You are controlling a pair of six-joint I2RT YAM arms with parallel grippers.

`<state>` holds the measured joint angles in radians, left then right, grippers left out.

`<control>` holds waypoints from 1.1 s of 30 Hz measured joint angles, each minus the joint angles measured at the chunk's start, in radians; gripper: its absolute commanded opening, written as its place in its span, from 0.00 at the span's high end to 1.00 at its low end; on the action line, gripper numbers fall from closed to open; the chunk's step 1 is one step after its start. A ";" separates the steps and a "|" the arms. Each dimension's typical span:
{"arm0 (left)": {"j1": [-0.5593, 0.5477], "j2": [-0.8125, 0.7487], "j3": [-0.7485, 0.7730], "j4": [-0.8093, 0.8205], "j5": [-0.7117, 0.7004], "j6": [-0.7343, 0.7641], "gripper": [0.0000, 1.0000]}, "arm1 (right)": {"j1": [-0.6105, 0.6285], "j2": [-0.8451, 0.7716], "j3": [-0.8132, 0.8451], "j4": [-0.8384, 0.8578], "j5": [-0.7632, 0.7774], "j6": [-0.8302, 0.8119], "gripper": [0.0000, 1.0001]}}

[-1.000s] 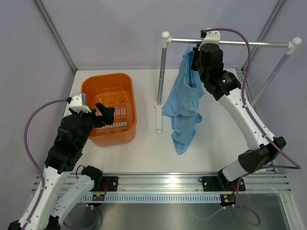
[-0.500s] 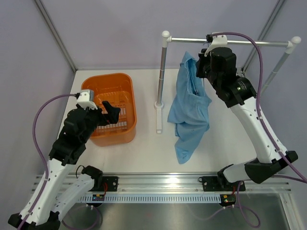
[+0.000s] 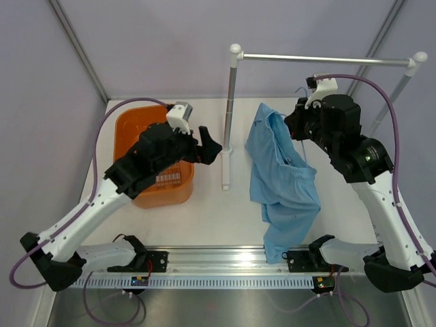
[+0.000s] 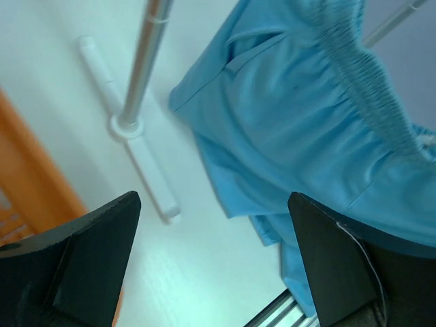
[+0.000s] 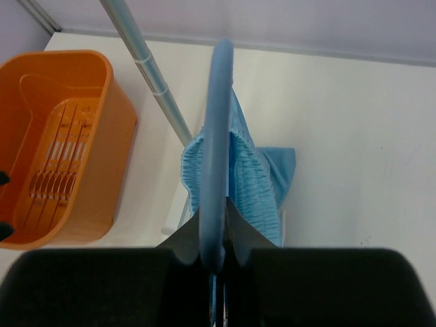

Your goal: Remove the shorts from the hanger

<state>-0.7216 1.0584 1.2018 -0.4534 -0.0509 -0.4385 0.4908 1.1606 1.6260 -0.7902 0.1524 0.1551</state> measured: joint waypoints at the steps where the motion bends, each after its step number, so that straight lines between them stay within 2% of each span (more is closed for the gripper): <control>1: -0.036 0.052 0.045 0.004 -0.015 -0.001 0.03 | 0.000 -0.009 -0.008 -0.008 -0.008 0.004 1.00; 8: -0.148 0.325 0.261 0.089 -0.070 -0.007 0.02 | 0.000 -0.050 -0.052 -0.047 -0.042 0.022 1.00; 22: -0.230 0.581 0.443 0.175 -0.080 -0.035 0.05 | 0.000 -0.080 -0.056 -0.079 -0.042 0.033 1.00; 30: -0.254 0.632 0.473 0.163 -0.103 -0.042 0.23 | 0.000 -0.080 -0.056 -0.079 -0.041 0.035 1.00; 33: -0.254 0.632 0.473 0.160 -0.118 -0.045 0.38 | 0.000 -0.080 -0.056 -0.079 -0.041 0.035 1.00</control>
<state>-0.9760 1.6909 1.6752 -0.2935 -0.1692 -0.4835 0.4908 1.0809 1.5703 -0.8688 0.1112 0.1902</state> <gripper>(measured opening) 0.698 0.101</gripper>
